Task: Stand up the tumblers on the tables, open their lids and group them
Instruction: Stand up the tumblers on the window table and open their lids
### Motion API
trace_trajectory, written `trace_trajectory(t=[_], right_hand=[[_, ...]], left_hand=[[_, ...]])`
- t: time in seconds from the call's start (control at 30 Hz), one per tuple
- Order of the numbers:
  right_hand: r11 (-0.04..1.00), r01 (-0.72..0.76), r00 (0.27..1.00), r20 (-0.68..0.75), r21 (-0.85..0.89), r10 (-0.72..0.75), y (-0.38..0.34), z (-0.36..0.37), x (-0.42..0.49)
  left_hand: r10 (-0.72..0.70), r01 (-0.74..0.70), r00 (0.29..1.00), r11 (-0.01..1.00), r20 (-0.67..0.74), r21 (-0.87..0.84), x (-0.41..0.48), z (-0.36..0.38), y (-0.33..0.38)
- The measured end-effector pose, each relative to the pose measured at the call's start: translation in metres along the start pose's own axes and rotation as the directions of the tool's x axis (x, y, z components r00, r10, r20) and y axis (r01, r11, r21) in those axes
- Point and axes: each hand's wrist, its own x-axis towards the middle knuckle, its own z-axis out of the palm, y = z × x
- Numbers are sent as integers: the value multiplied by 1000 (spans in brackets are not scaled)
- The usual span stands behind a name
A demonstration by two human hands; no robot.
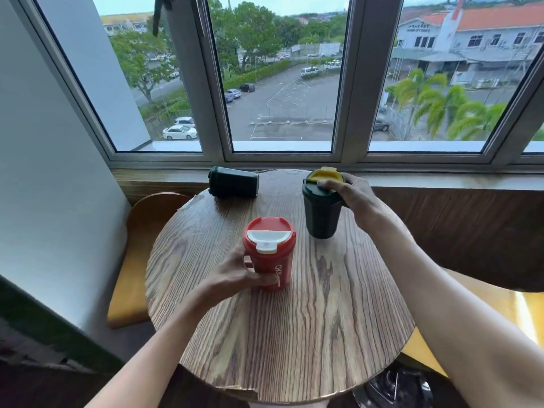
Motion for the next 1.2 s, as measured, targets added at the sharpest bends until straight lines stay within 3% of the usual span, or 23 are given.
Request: trace_trajectory(t=[0.13, 0.43, 1.2], right_hand=[[999, 53, 998, 45, 5, -53, -4, 24, -11], [1000, 17, 982, 186, 24, -21, 5, 34, -20], [998, -37, 971, 239, 55, 23, 0, 34, -28]], left_hand=[[23, -23, 1000, 999, 10, 32, 1, 0, -2], [50, -50, 998, 999, -24, 19, 1, 2, -4], [54, -52, 998, 997, -28, 60, 2, 3, -5]])
